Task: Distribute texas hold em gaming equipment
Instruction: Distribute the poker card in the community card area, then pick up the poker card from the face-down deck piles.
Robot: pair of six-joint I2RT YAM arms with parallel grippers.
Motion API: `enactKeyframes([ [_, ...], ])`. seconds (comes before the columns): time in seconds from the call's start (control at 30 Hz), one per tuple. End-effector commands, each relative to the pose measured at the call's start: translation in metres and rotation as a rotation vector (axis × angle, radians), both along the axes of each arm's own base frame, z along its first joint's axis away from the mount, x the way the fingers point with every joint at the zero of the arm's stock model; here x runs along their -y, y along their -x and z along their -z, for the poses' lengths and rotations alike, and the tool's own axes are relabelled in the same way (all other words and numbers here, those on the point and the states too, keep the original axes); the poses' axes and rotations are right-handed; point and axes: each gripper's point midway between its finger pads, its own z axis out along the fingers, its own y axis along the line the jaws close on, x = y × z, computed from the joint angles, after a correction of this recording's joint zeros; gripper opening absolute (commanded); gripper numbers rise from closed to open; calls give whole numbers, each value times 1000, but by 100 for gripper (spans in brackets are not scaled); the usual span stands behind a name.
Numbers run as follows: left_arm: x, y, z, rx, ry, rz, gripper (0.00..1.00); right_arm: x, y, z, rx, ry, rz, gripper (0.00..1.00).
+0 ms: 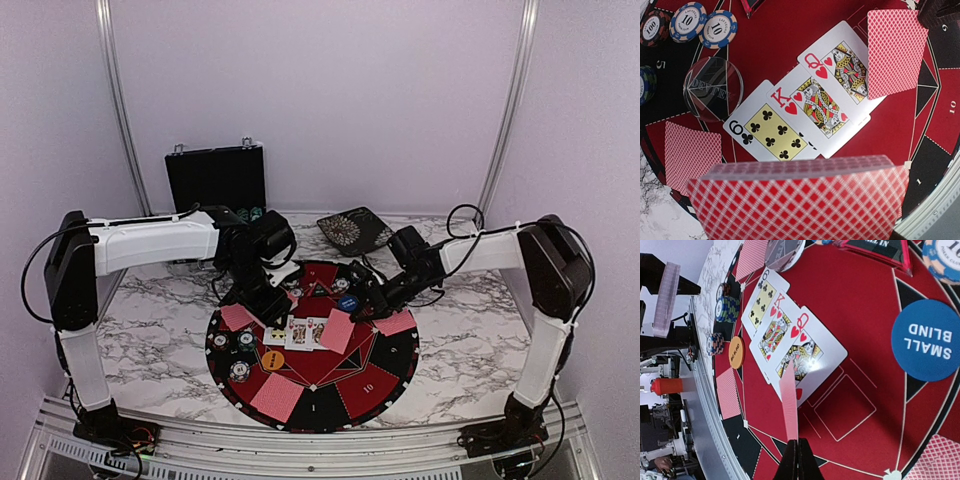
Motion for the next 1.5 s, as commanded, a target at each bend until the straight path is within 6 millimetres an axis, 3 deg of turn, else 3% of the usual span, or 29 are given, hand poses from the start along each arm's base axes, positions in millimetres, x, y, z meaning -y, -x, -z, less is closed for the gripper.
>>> enactKeyframes([
  [0.0,0,0,-17,25,45,11,34,-10,4,6,32,39,-79,0],
  [0.27,-2,0,-17,26,46,5,34,-11,-11,17,72,125,-45,1],
  [0.43,-2,0,-17,23,45,3,34,-11,-22,14,109,157,-13,20],
  [0.63,0,0,-18,21,51,1,34,-10,-31,7,144,174,35,28],
  [0.9,2,1,-18,18,57,4,34,-8,-41,-28,186,128,167,40],
  [1.23,7,0,-20,19,65,9,34,-37,-25,-81,48,-243,246,58],
  [1.47,12,1,-21,19,70,16,34,-47,-17,-83,-30,-322,254,64],
])
